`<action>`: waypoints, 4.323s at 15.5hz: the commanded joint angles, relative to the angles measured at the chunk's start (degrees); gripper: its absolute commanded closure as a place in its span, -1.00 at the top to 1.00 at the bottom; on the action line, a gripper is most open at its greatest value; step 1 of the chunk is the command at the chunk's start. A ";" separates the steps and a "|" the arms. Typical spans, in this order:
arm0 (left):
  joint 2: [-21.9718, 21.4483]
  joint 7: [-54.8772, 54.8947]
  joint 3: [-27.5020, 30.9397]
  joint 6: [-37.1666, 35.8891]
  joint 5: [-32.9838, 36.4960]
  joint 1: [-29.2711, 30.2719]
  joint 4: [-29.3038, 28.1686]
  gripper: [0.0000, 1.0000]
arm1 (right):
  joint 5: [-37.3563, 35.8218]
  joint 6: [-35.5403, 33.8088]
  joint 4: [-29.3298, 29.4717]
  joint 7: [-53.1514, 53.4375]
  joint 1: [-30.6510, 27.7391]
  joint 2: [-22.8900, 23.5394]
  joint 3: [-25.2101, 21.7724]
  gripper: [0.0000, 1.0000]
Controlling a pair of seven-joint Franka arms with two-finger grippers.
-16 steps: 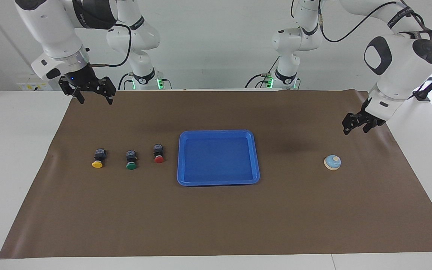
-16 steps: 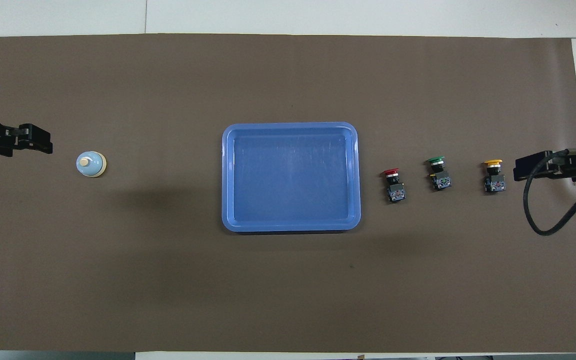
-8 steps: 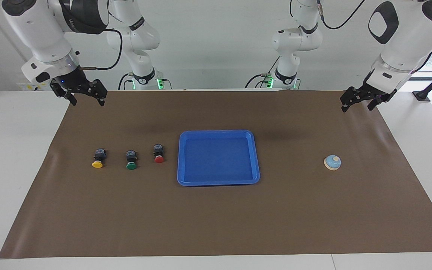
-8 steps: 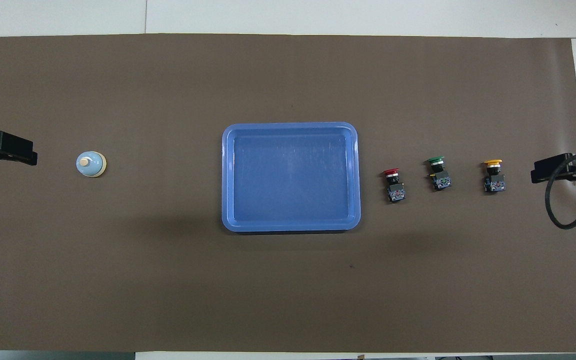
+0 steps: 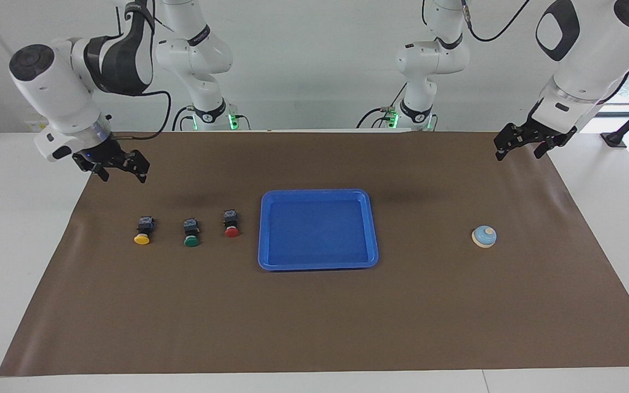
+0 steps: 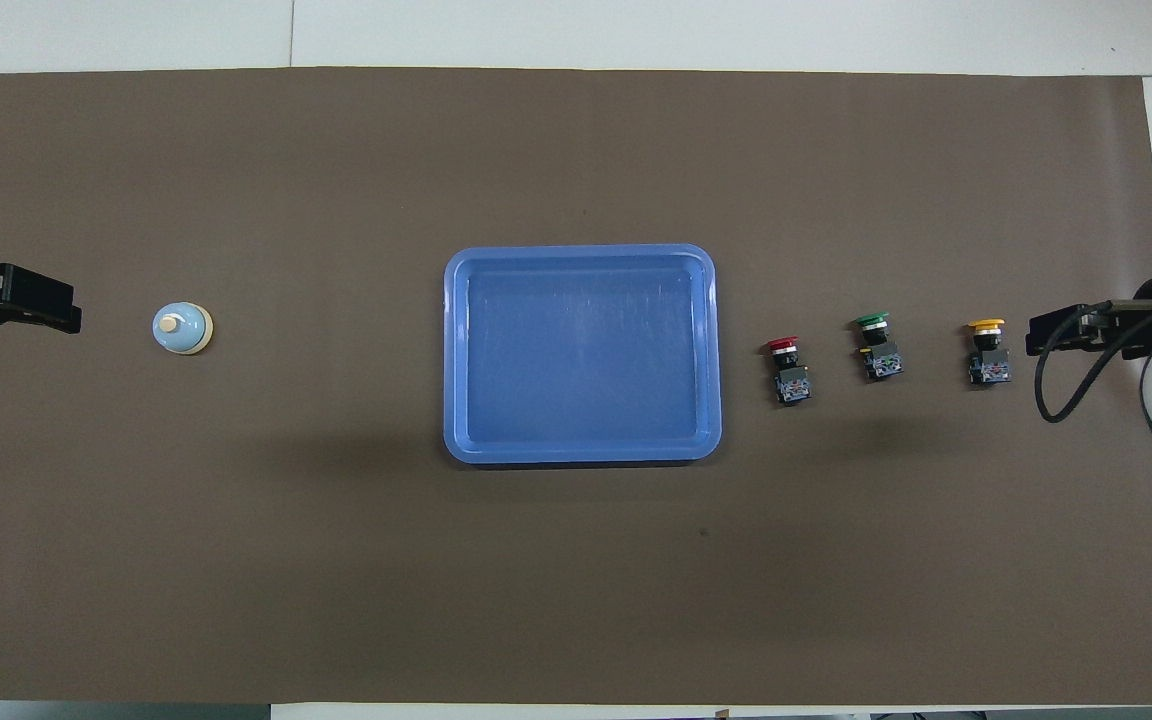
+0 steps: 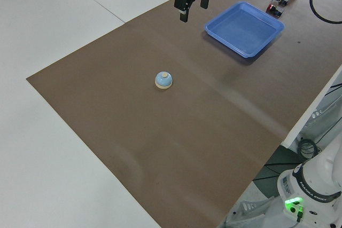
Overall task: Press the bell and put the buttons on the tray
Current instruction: 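Move the right gripper toward the yellow-capped button, then close the right gripper on the yellow-capped button and lift it, then carry the yellow button into the blue tray and open the right gripper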
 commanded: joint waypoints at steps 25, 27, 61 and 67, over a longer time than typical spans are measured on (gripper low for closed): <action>-0.80 -0.25 0.73 -1.12 0.39 -0.74 -0.30 1.00 | -0.20 29.99 -17.94 -6.45 -7.07 8.96 0.66 1.00; -0.80 -0.34 0.73 -1.12 0.47 -0.74 -0.30 1.00 | -0.20 29.90 -17.94 -6.19 -6.98 8.96 0.66 1.00; -0.80 -0.34 0.73 -1.12 0.48 -0.74 -0.30 1.00 | -0.20 26.85 -11.98 -6.45 -4.96 11.95 0.84 -1.00; -0.80 -0.34 0.73 -1.12 0.48 -0.74 -0.30 1.00 | 0.41 7.86 2.43 1.70 0.04 11.25 4.26 -1.00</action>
